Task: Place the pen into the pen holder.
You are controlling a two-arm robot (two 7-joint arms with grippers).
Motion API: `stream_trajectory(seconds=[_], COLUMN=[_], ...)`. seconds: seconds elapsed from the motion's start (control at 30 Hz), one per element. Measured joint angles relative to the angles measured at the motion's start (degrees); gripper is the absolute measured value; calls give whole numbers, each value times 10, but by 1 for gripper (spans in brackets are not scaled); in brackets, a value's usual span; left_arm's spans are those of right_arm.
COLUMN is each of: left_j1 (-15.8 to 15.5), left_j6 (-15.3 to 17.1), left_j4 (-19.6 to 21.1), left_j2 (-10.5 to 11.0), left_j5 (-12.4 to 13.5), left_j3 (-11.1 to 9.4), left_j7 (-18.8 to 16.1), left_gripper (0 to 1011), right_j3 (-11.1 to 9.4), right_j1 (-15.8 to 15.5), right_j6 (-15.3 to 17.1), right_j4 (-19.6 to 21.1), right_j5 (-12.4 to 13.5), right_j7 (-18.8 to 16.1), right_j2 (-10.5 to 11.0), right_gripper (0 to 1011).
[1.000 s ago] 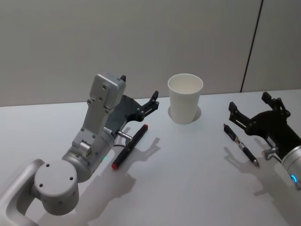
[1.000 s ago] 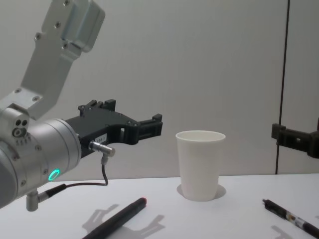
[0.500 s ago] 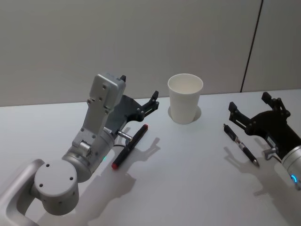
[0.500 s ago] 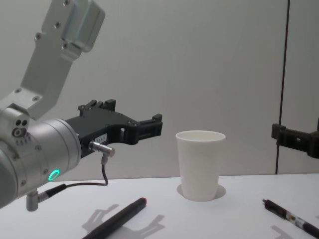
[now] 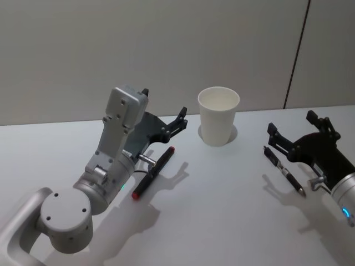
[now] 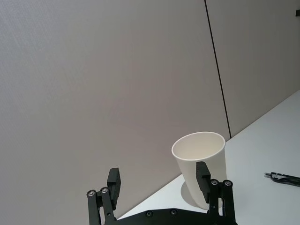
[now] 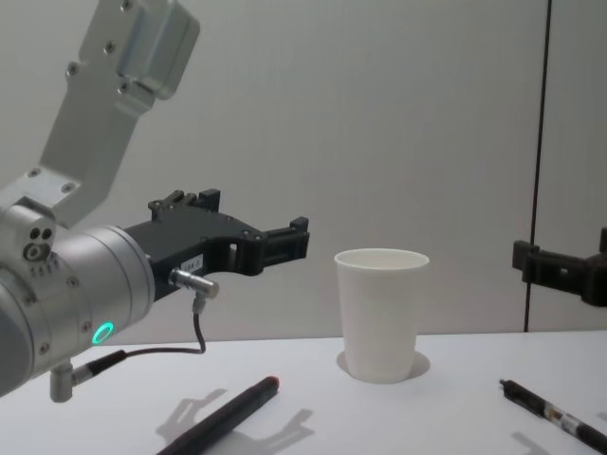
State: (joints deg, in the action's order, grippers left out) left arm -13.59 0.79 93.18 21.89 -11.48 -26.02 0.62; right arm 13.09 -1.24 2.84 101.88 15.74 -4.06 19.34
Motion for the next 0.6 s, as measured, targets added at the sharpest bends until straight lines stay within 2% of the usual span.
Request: stream_trajectory(seconds=[0.23,0.6], left_j1=[0,0], left_j6=[0,0], left_j4=[0,0], left_j2=[0,0], left_j5=[0,0], left_j3=[0,0], left_j7=[0,0], left_gripper=[1001,1001], right_j3=[-2,-15], right_j1=[-13,-42], right_j6=[11,35], right_j4=[13,37], right_j5=[-2,7], right_j7=[9,41], right_j2=[7,26], right_gripper=[1002,1002])
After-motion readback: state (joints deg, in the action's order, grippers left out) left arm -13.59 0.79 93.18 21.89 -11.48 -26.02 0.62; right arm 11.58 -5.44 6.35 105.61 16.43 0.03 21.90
